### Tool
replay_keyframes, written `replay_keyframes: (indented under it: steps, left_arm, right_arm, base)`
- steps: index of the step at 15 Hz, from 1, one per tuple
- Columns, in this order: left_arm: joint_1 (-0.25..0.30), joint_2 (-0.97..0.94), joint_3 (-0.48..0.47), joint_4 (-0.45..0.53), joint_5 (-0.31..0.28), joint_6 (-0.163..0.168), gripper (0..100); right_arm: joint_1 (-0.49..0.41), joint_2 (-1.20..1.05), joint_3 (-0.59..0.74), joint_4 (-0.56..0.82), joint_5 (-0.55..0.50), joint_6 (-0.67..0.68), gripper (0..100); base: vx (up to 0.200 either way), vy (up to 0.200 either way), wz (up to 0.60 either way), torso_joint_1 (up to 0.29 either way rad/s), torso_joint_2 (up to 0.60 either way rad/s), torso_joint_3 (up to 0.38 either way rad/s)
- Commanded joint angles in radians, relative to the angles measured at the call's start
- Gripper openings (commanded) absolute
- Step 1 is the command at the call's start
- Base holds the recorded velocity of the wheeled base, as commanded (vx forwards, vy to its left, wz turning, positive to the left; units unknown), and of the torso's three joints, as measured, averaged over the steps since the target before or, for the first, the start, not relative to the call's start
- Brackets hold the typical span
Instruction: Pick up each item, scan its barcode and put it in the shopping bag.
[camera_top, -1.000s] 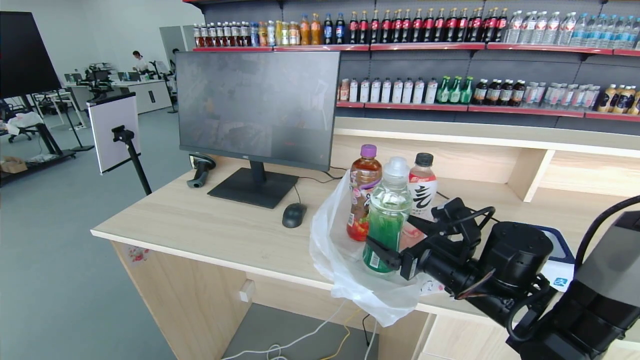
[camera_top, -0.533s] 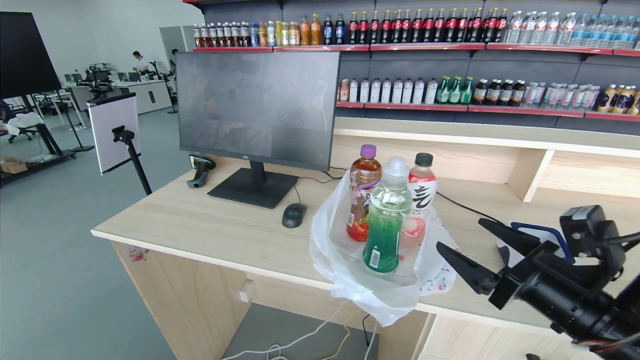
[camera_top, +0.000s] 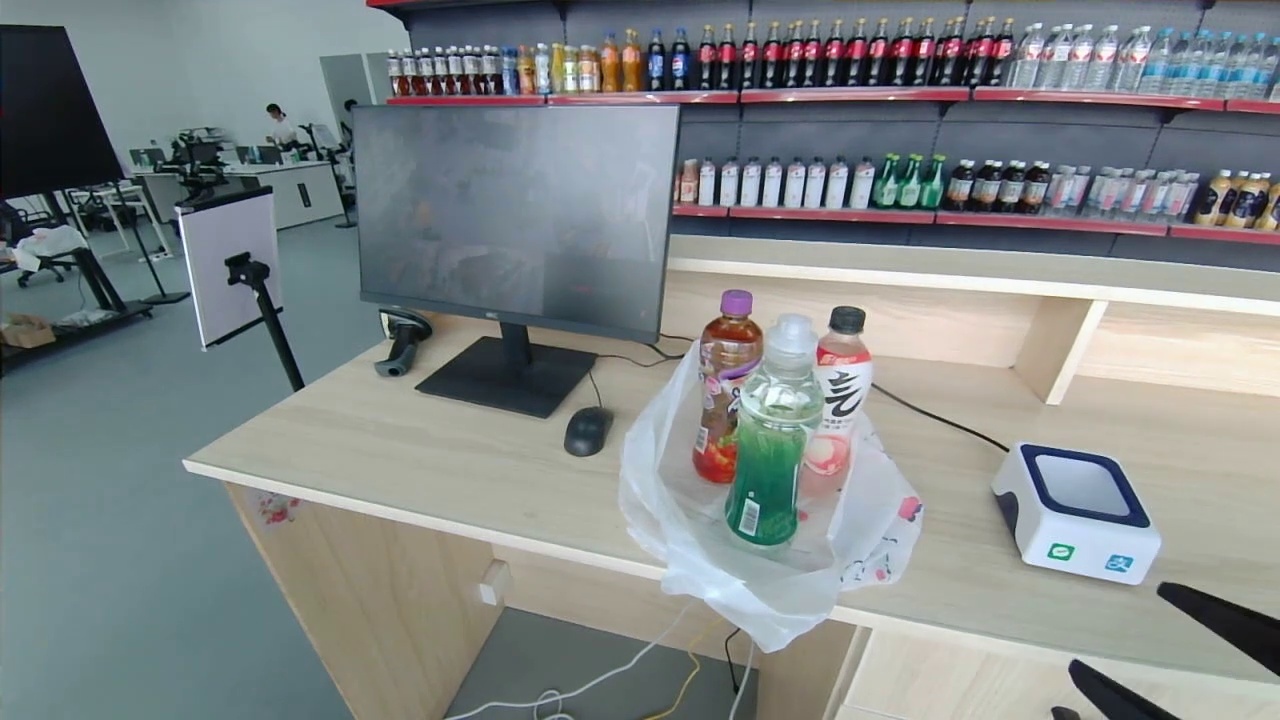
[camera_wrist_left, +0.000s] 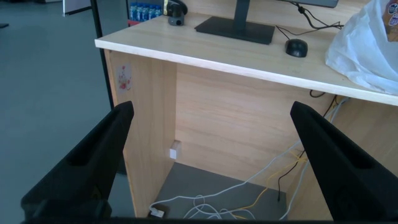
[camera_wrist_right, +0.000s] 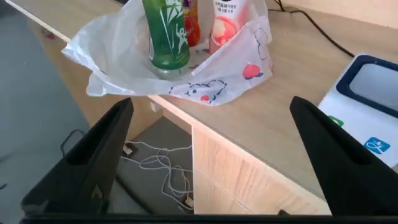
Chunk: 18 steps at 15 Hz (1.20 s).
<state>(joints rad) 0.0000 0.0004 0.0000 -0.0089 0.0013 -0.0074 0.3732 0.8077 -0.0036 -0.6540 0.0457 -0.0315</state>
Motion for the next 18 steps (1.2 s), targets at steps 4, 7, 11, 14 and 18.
replay_keyframes:
  steps: [4, 7, 11, 14, 18]
  left_arm:
    - [0.000, 0.000, 0.000, 0.000, 0.000, -0.002, 100]
    - [0.000, 0.000, 0.000, 0.000, 0.000, -0.002, 100]
    - [0.000, 0.000, 0.000, 0.000, 0.000, 0.000, 100]
    - [-0.002, 0.000, 0.000, 0.000, 0.000, 0.000, 100]
    - [0.000, 0.000, 0.000, 0.000, 0.000, 0.000, 100]
  right_arm:
    - [-0.004, -0.705, 0.004, 0.654, -0.007, -0.031, 100]
    - [-0.115, -0.699, 0.004, 0.653, -0.043, 0.022, 100]
    - [-0.316, -0.711, 0.004, 0.653, -0.043, 0.022, 100]
    - [-0.346, -0.748, 0.004, 0.656, -0.075, 0.016, 100]
    - [-0.366, -0.808, 0.004, 0.656, -0.073, 0.007, 100]
  base:
    - [0.000, 0.000, 0.00, 0.000, 0.00, 0.000]
    - [0.000, 0.000, 0.00, 0.000, 0.00, 0.000]
    - [0.000, 0.000, 0.00, 0.000, 0.00, 0.000]
    - [0.000, 0.000, 0.00, 0.000, 0.00, 0.000]
    - [-0.050, 0.000, 0.00, 0.002, 0.00, -0.001]
